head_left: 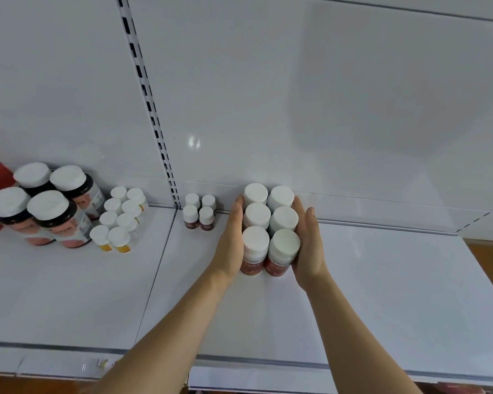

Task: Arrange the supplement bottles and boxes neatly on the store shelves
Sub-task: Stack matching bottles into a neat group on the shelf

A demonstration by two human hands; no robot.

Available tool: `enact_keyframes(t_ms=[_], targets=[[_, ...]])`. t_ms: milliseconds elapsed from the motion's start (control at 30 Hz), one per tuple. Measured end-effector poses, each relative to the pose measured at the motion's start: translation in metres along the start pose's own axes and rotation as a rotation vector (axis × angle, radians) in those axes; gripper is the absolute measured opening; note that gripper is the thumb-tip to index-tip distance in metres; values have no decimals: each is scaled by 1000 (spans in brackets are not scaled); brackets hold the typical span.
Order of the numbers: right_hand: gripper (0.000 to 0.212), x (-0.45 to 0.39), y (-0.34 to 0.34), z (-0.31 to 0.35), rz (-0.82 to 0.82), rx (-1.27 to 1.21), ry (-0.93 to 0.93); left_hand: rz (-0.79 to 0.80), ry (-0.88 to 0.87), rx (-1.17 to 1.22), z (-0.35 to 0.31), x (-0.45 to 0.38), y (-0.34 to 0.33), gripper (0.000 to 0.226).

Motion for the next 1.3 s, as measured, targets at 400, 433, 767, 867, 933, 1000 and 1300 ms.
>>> enact_keyframes(t_ms=[400, 433, 767, 867, 933, 1000, 1300], targets=[[57, -2, -3, -3, -13, 59, -23, -28, 27, 75, 8, -5, 1, 46], [57, -1, -3, -2, -9, 51, -21, -17, 25, 82, 9, -5, 1, 47], [58, 2, 13, 1, -11, 260, -89, 31, -58, -249, -3, -9, 23, 65], [75, 7, 26, 15, 27, 574, 1, 125, -167, -663, -23, 0, 27, 90], [83, 10, 26, 30, 119, 827, 92, 270, -272, -933, -37, 9, 21, 106], [102, 13, 21, 44, 228, 1078, 177, 383, -317, -1153, -45, 13, 14, 119], [134, 10, 6, 44, 352, 1489, 271, 513, -294, -1574, -36, 4, 14, 119]])
Point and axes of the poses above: each hand's wrist, its own x-axis away from the middle knuckle, its own y-axis out of the back of the hand, z = x × y, the point moved 6 cm from there along -x, towards the middle knuckle, and after that the axes turned 3 degrees about x, right-handed, at the moved point
